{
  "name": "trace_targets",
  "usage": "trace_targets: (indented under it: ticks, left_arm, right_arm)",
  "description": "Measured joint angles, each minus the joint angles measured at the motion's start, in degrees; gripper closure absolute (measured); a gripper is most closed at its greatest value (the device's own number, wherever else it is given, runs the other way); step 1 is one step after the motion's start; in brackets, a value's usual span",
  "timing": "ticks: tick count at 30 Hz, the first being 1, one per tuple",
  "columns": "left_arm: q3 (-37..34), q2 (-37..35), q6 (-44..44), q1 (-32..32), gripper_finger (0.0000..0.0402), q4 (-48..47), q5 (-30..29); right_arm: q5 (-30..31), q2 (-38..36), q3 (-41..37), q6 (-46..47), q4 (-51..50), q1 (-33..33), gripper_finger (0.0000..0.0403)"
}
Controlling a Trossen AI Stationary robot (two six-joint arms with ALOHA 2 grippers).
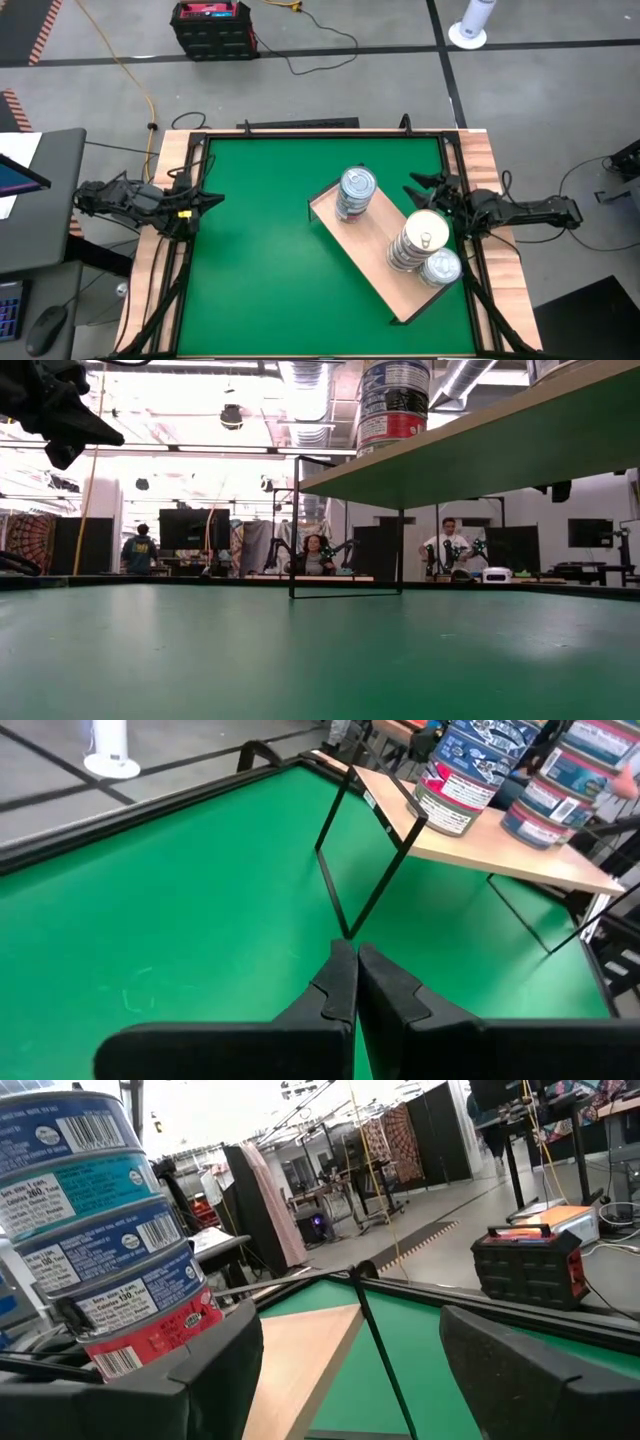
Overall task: Stack canned seafood by type on shelf
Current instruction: Return to Home Position
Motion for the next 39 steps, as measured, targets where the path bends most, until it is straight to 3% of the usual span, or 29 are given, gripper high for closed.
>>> trace_targets:
  ticks: [39]
  left_arm:
    - [-0.04, 0.00, 2.39, 0.00, 0.0400, 0.06, 0.00]
  right_arm:
    - [-0.18, 0.00, -0.07, 0.04, -1.28, 0.00, 0.0078]
